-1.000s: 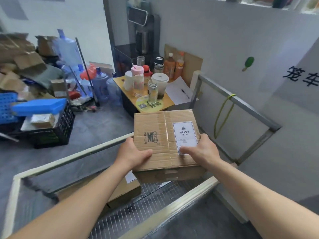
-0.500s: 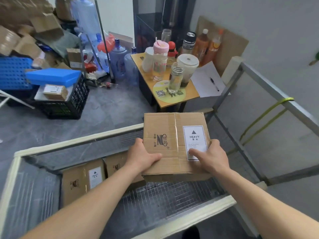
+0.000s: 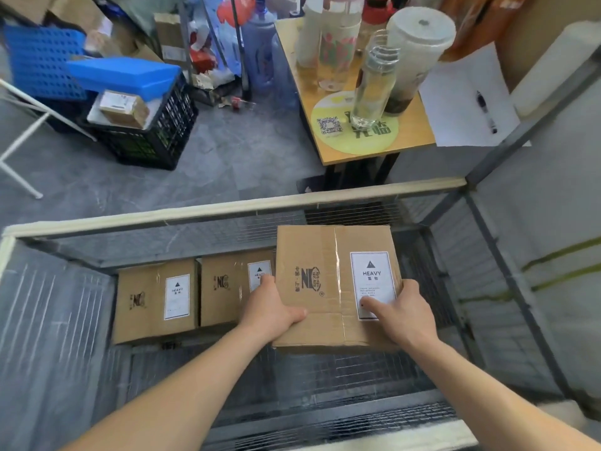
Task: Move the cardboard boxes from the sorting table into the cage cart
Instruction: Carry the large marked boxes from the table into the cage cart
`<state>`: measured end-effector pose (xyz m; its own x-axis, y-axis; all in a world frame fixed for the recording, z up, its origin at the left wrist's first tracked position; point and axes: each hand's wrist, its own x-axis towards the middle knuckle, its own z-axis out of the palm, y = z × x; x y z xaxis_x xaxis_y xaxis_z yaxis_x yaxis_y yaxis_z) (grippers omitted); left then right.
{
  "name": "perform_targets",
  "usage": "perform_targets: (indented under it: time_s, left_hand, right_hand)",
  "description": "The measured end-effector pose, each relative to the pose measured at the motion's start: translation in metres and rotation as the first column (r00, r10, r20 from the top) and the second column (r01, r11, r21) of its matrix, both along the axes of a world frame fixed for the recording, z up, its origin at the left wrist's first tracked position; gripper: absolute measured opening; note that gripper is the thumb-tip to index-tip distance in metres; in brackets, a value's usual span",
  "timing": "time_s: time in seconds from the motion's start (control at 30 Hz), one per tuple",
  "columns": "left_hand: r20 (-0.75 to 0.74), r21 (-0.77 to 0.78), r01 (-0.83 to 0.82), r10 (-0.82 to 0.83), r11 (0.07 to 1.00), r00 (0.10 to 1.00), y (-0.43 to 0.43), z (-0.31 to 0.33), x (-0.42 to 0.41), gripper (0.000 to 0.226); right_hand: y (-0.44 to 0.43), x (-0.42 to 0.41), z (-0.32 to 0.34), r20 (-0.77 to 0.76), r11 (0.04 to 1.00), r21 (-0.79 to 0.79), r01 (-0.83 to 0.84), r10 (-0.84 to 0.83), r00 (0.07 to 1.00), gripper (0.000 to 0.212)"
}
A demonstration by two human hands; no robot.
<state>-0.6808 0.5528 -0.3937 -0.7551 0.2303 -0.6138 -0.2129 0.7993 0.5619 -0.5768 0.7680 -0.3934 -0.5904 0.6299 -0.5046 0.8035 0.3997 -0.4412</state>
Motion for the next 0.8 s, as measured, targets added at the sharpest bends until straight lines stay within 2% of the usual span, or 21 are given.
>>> perform_targets:
  time_s: [0.47,0.6,0.8]
  left_hand:
    - [0.078,-0.133,-0.015,0.026,0.991,0.997,0.029,-0.171,-0.018,0.057]
    - [0.075,-0.158,-0.019,0.032,0.987,0.997,0.032,-0.217,-0.031,0.061]
    - [0.087,-0.216,-0.006,0.025,0.976,0.996,0.035,-0.270,-0.047,0.056]
  right_hand:
    - [0.035,-0.036,-0.163,0.071,0.991,-0.130,-0.044,0.053,0.996,0.066]
    - [0.038,-0.053,-0.212,0.070,0.987,-0.156,-0.027,0.038,0.997,0.066]
    - [0.040,-0.073,-0.271,0.102,0.983,-0.182,-0.027,0.046,0.994,0.068]
